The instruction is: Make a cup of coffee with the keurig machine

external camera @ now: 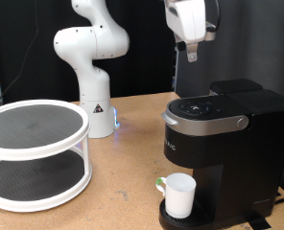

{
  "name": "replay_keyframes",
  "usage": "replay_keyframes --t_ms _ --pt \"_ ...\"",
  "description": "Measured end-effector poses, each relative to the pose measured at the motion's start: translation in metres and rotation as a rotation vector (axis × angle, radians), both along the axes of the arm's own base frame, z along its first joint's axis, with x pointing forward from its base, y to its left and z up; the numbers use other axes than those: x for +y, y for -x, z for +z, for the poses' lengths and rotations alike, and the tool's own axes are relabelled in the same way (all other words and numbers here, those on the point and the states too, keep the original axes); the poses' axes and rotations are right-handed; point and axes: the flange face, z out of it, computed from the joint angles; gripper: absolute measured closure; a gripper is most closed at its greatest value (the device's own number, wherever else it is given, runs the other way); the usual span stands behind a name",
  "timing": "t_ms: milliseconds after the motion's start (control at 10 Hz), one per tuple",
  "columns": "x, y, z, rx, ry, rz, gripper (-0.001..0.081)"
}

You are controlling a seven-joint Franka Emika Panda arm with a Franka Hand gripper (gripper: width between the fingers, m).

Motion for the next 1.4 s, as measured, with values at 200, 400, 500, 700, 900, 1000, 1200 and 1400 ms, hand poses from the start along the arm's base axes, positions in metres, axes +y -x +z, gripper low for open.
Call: replay_keyframes --t_ms 200,400,500,700,900,1000,1200,1400 --pt "0.008 -0.005 0.003 -0.015 0.110 0.099 0.0004" --pt "0.019 -0.016 0.012 -0.022 0.135 0.145 0.0004" --pt "0.022 -0.024 0.016 -0.016 0.132 0.149 0.0004" --pt "0.024 -0.041 0.024 -0.010 0.111 0.135 0.0004" --pt "0.023 -0.056 0.031 0.001 0.095 0.129 0.0004" --pt "0.022 -0.062 0.034 0.006 0.090 0.127 0.0004" --pt "0.022 -0.070 0.036 0.015 0.082 0.116 0.0004" --pt "0.022 -0.074 0.032 0.027 0.089 0.118 0.0004"
